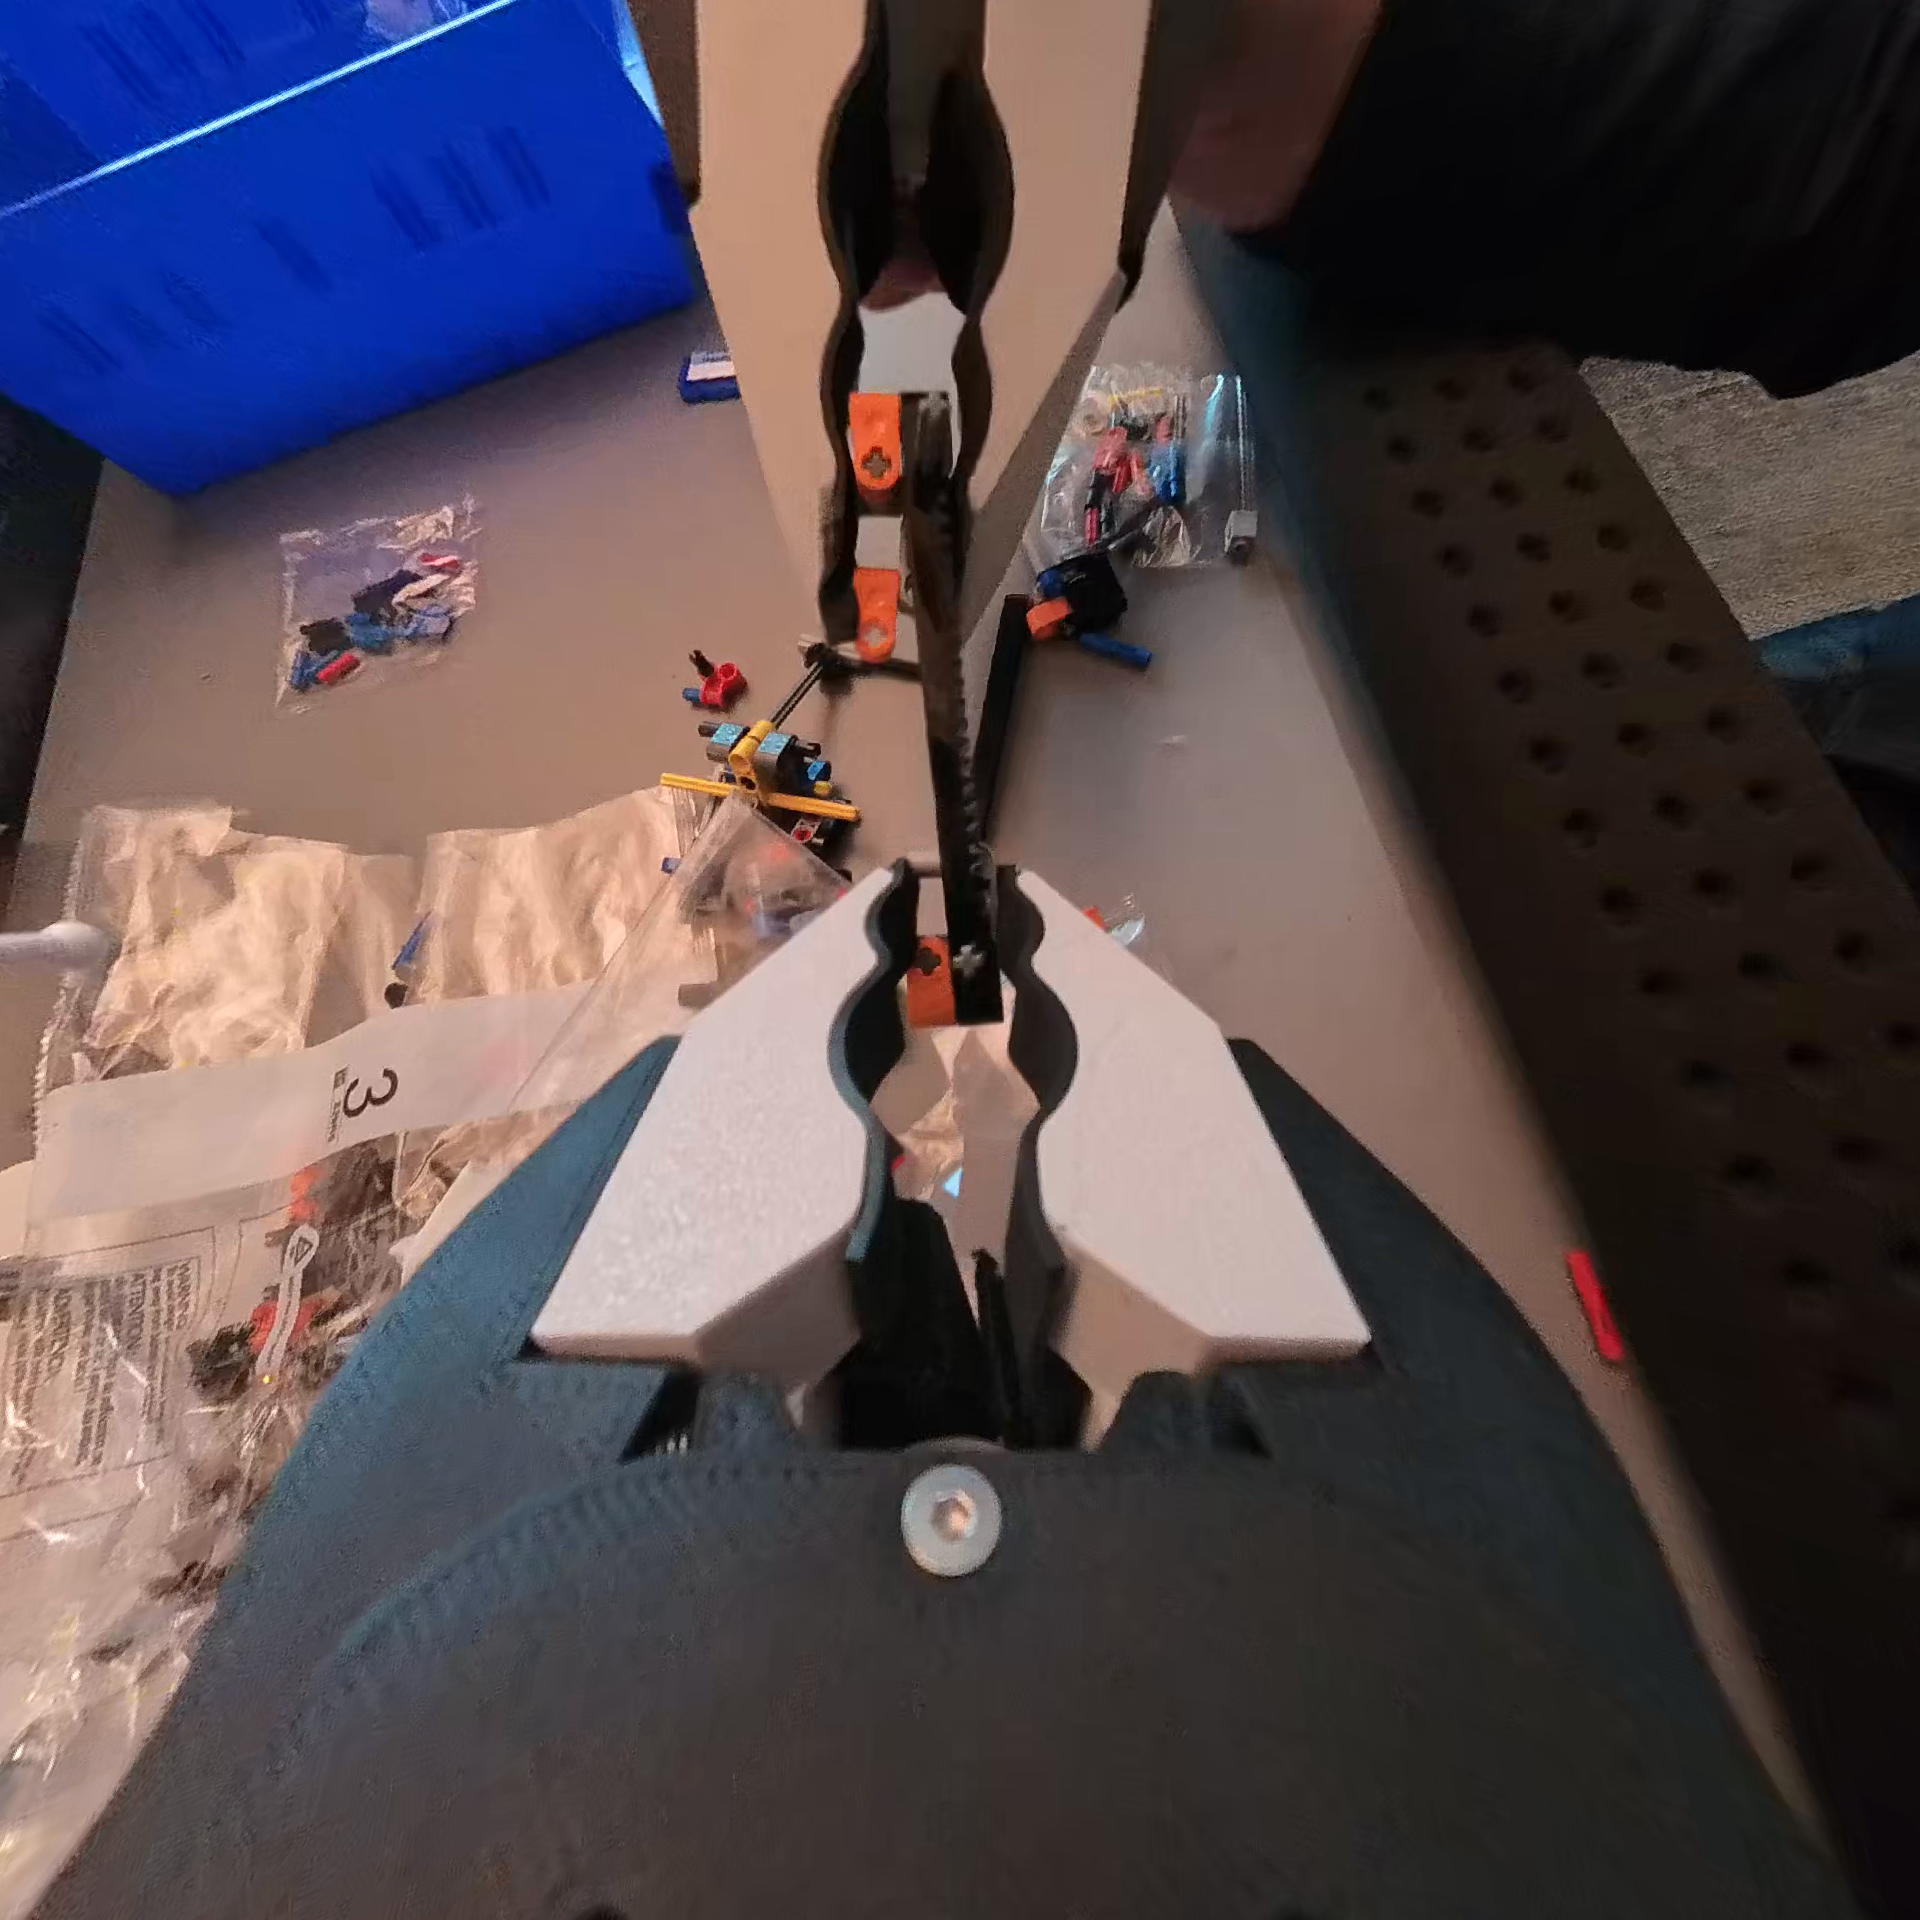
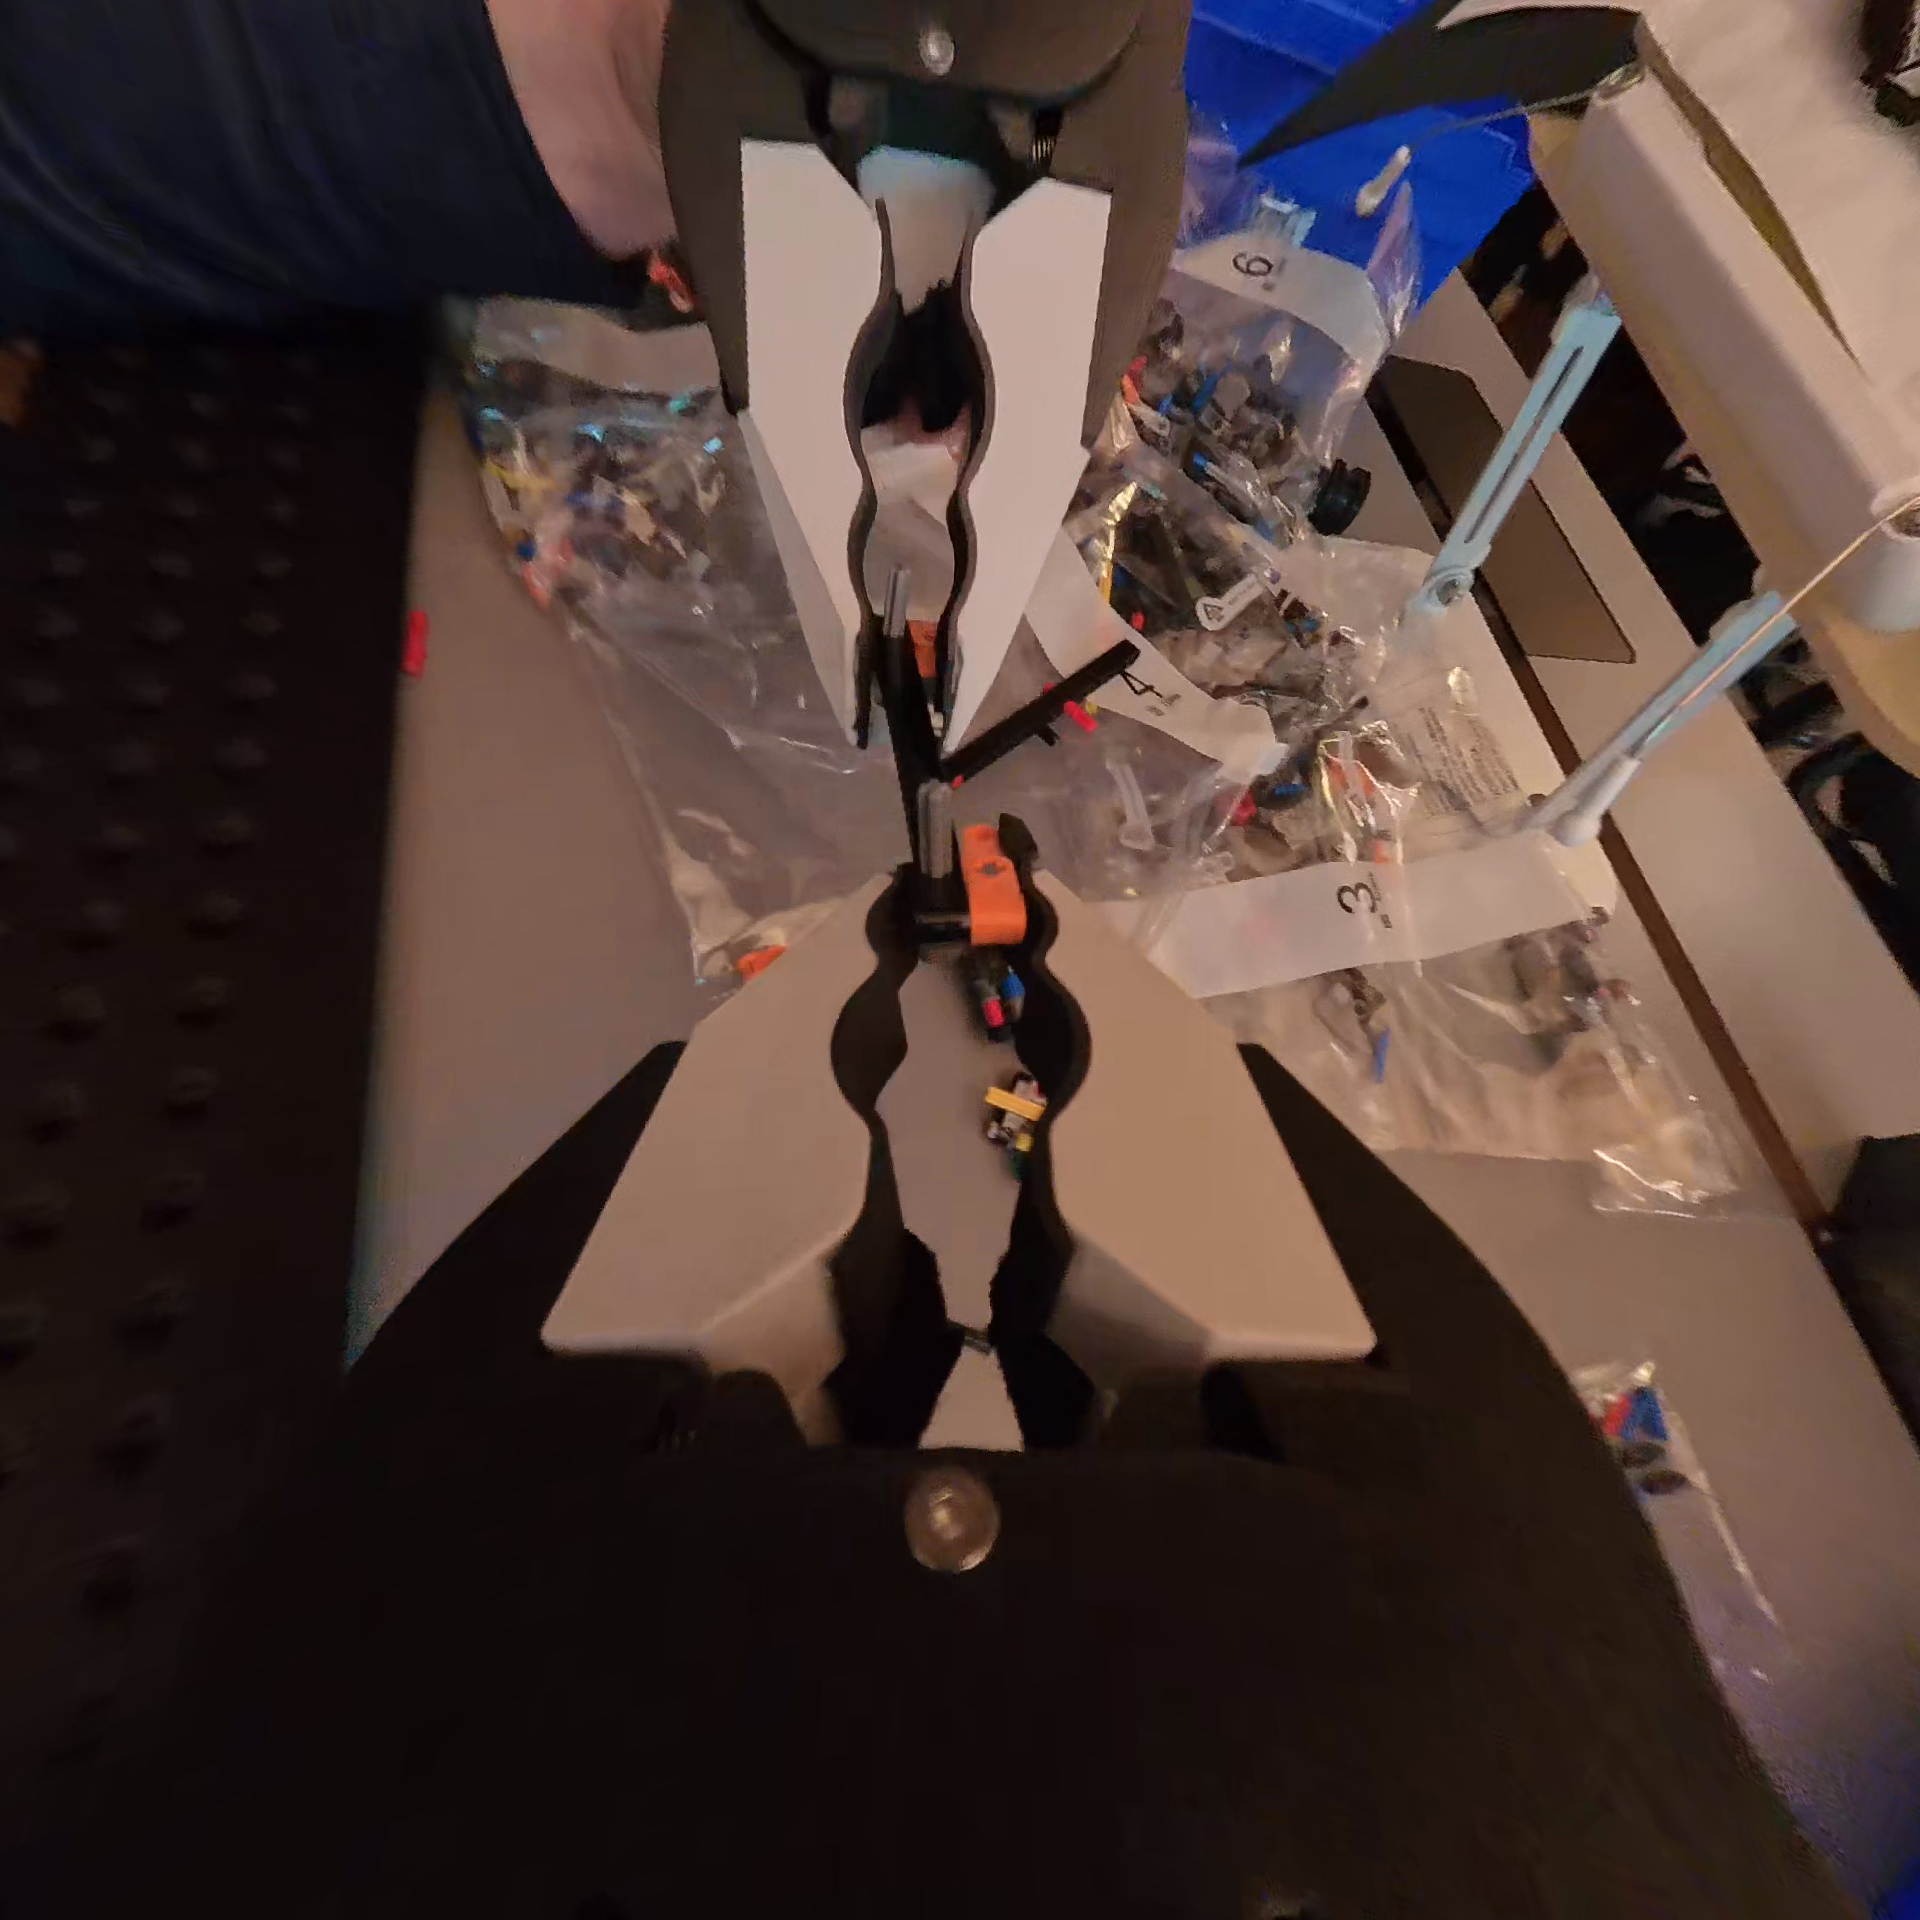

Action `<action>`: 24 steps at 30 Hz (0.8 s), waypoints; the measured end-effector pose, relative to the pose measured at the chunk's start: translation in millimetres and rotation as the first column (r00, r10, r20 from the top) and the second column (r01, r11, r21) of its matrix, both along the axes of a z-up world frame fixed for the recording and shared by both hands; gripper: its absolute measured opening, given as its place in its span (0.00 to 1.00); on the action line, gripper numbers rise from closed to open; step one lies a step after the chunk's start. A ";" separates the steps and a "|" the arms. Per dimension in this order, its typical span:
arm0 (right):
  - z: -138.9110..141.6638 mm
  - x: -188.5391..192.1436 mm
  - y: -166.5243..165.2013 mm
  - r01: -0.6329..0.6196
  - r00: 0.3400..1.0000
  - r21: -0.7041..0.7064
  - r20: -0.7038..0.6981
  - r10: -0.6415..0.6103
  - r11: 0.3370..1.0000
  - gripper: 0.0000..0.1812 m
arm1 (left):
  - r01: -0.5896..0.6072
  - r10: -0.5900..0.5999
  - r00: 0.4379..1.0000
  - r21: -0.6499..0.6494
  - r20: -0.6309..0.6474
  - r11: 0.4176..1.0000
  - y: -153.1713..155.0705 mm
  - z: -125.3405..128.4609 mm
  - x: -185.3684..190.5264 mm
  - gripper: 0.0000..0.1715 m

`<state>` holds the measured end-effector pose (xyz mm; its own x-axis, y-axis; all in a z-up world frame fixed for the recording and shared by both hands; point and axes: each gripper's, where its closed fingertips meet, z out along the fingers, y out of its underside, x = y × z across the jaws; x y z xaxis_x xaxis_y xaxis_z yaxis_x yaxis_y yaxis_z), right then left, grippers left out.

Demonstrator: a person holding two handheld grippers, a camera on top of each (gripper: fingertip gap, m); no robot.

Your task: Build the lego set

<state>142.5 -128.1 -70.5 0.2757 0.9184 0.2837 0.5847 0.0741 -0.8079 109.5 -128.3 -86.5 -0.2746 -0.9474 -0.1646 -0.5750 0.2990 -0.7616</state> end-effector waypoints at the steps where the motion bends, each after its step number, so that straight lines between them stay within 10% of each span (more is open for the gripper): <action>1: -2.1 -0.4 1.2 0.007 1.000 0.007 0.019 -0.008 1.000 0.08 | -0.004 0.004 1.000 0.001 -0.006 1.000 0.6 -0.7 -1.4 0.09; 18: -59.4 9.5 28.4 0.125 0.897 0.116 0.411 -0.163 0.985 0.08 | 0.011 -0.011 1.000 -0.002 0.028 1.000 -8.4 9.0 11.9 0.07; 24: -41.0 2.4 22.7 0.105 0.964 0.041 0.240 -0.112 0.994 0.07 | -0.026 0.031 0.991 -0.037 0.131 0.999 3.9 23.3 5.4 0.03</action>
<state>145.0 -105.4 -111.5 0.2937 0.8775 0.3793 0.7678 0.0198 -0.6403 114.9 -124.4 -63.2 -0.2258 -0.9602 -0.1642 -0.4768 0.2559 -0.8409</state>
